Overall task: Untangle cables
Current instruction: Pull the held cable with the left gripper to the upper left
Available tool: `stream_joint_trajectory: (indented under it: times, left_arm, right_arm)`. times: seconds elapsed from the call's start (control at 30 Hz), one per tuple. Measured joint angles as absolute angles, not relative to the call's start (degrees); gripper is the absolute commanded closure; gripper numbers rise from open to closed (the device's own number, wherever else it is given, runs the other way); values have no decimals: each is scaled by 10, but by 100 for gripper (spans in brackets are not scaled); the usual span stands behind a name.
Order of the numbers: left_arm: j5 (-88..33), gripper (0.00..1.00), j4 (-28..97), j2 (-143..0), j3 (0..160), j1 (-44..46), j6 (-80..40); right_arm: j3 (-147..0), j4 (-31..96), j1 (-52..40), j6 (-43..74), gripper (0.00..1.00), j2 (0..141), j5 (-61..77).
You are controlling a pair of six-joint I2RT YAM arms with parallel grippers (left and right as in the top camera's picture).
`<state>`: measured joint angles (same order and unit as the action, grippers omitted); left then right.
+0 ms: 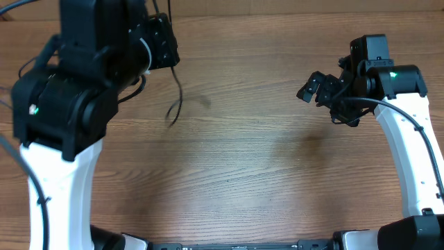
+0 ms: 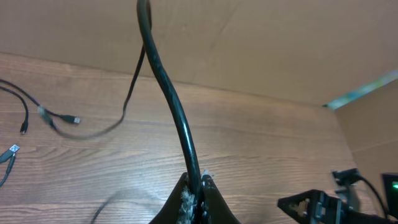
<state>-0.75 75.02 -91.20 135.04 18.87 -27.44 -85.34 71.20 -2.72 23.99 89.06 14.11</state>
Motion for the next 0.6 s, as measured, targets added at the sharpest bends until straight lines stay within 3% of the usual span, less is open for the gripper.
stream_joint_trajectory:
  times: [0.3,0.6]
  left_arm:
    - [-6,96,742,-871,1350,189,-339]
    - [20,96,867,-872,1350,189,-374]
  right_arm:
    - [-853,712,-27,240,0,891,141]
    - [-853,712,-27,240,0,891,141]
